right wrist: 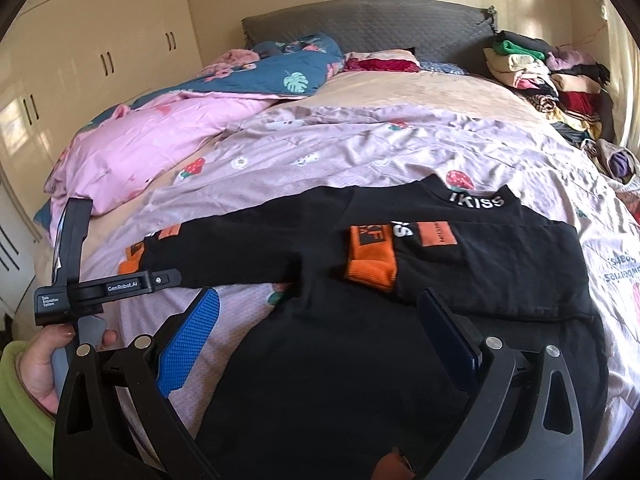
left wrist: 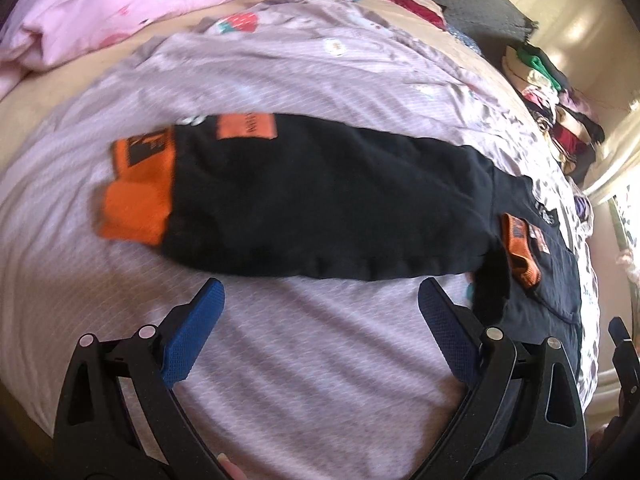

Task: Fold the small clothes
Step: 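Grasp the other orange sleeve cuff with the left tool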

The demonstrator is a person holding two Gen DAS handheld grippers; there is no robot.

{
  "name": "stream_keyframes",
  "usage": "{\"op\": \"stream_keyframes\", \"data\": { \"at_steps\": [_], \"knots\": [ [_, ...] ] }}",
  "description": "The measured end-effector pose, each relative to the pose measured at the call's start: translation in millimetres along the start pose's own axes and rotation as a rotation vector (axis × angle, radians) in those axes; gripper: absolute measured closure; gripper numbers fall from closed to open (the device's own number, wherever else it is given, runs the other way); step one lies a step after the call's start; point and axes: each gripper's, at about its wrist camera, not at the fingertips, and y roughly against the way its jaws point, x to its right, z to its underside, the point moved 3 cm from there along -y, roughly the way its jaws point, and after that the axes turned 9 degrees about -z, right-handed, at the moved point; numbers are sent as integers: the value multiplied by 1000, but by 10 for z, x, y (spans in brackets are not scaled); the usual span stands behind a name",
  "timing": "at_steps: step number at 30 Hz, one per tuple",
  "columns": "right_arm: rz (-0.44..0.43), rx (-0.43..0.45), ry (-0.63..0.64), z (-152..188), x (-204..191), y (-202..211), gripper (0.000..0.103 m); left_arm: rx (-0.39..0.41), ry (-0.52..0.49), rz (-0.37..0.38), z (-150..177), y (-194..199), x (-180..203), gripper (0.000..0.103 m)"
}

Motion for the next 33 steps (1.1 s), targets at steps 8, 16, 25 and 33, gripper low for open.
{"op": "stream_keyframes", "data": {
  "at_steps": [8, 16, 25, 33],
  "knots": [
    [-4, -16, 17, 55, -81, -48, 5, -6, 141, 51, 15, -87, -396, 12],
    [9, -13, -16, 98, 26, -37, 5, 43, 284, 110, -163, -166, -659, 12],
    [32, -1, -60, 139, 201, 28, 5, 118, 306, 32, -372, -233, -681, 60],
    [55, 25, -118, 163, 428, 122, 5, 187, 244, 82, -515, 30, -538, 92]
  ]
}}
